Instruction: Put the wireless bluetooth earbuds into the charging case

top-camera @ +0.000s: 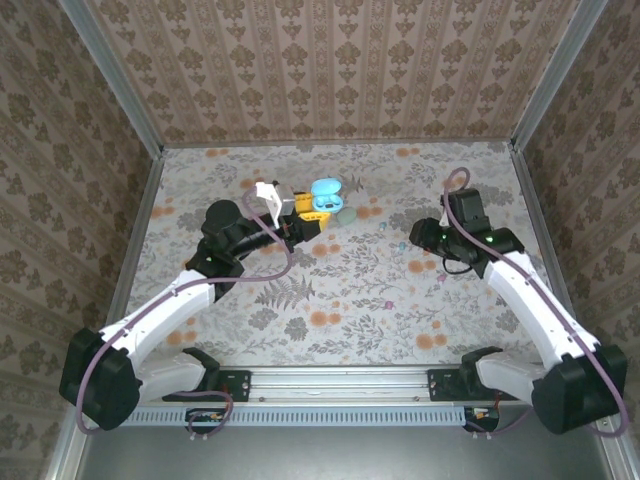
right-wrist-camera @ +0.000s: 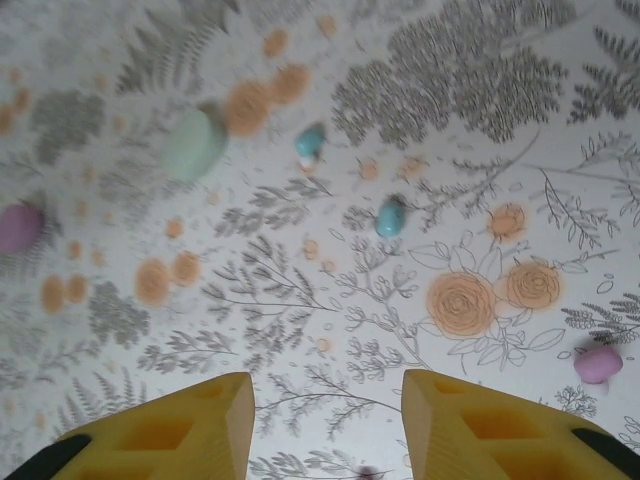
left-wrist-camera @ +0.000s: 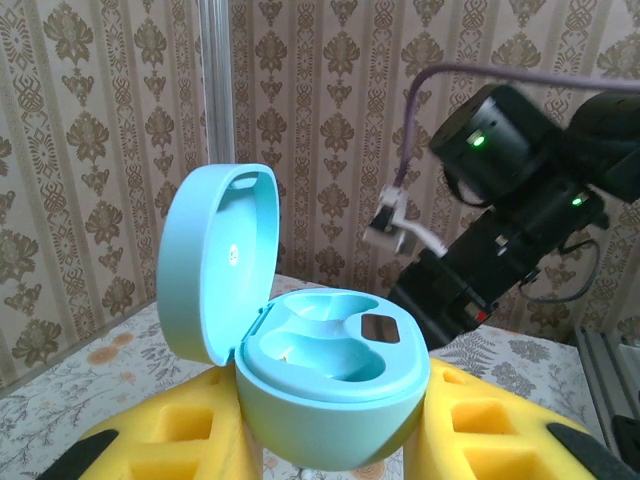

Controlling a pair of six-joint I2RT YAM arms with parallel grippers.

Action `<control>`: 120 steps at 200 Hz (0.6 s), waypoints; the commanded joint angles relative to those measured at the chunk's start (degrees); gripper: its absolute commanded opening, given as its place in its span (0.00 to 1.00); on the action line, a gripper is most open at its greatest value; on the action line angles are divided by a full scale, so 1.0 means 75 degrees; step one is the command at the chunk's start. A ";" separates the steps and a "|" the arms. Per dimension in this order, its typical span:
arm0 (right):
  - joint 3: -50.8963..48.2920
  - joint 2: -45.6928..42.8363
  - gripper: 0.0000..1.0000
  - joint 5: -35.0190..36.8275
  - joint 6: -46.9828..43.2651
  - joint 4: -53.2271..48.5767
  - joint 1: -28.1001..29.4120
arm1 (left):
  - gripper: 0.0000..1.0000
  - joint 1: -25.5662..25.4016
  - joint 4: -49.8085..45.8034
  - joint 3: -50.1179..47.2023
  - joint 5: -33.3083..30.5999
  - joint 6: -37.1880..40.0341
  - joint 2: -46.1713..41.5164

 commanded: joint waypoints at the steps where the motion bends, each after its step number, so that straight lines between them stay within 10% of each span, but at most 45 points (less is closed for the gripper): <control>1: 0.0065 0.0897 0.43 -0.0341 -0.0104 0.0006 -0.0138 | 0.31 -0.0061 0.0273 0.0033 0.0045 -0.0075 -0.0064; 120: 0.2319 0.5187 0.38 -0.1303 -0.0890 0.0522 -0.0280 | 0.31 -0.0050 -0.0087 0.0082 -0.0269 0.0125 -0.0251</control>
